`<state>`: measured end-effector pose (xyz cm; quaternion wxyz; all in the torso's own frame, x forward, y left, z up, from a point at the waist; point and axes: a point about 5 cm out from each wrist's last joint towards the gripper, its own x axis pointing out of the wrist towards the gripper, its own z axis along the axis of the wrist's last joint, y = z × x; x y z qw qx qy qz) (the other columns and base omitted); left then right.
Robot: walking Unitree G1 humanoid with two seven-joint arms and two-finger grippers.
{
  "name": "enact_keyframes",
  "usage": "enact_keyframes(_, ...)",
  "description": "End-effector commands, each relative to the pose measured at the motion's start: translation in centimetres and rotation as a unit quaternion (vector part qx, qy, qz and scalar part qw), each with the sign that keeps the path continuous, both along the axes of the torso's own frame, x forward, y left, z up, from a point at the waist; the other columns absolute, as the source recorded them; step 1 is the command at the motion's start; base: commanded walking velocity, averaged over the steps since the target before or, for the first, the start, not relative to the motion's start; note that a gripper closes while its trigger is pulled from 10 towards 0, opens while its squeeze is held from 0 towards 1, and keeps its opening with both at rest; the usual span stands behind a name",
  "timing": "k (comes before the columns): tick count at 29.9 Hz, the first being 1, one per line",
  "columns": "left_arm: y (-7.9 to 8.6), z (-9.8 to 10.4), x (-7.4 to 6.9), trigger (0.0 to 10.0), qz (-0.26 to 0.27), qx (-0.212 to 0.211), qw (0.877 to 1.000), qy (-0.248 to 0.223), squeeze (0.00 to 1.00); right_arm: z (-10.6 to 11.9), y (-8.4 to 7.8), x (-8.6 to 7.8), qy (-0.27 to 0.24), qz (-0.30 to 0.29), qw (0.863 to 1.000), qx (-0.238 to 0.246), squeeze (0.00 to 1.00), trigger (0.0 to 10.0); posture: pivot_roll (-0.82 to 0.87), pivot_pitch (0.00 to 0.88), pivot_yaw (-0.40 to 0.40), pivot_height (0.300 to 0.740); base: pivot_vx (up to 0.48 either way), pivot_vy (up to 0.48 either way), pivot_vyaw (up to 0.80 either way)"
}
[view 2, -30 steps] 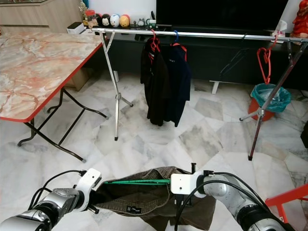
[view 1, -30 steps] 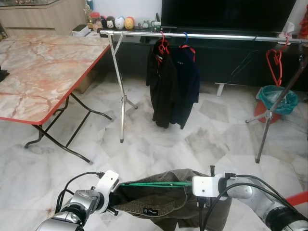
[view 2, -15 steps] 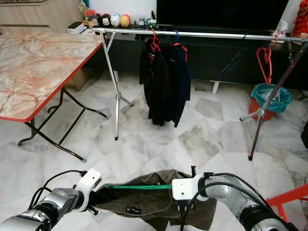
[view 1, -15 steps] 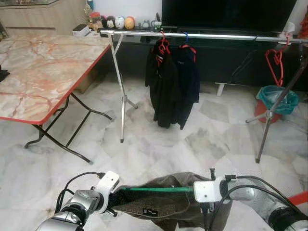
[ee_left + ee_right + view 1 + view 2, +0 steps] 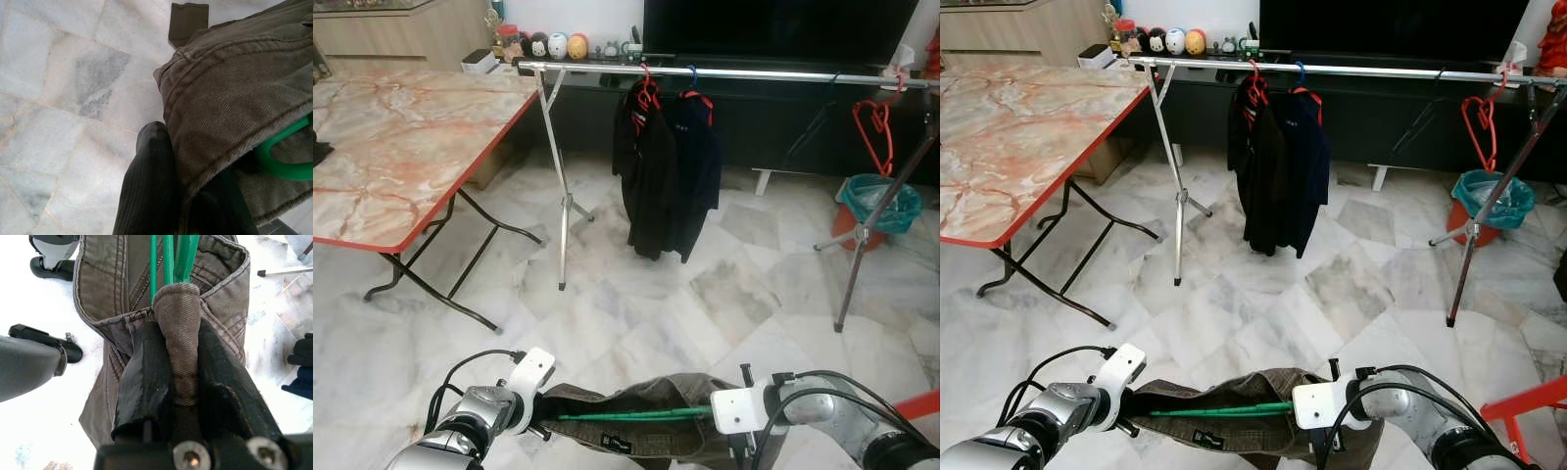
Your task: Hang hanger
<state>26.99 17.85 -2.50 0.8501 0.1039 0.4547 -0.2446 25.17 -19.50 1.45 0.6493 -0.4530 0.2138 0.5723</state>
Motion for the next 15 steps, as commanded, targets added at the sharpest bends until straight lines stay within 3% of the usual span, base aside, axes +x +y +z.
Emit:
enact_keyframes(1, 0.59, -0.22, -0.35, 10.0, 0.004, 0.008, 1.0, 0.01, 0.0, 0.15, -0.31, 0.03, -0.005, 0.003, 1.0, -0.006, 0.0, 10.0, 0.07, 0.004, 0.024, 0.74, 0.0, 0.0, 0.0)
enact_keyframes(15, 0.8, -0.15, -0.3, 10.0, 0.006, 0.011, 1.0, 0.01, 0.0, -0.84, -0.86, -0.15, -0.005, -0.003, 0.998, -0.055, 0.0, 10.0, 0.07, 0.017, 0.023, 0.74, 0.0, 0.0, 0.0)
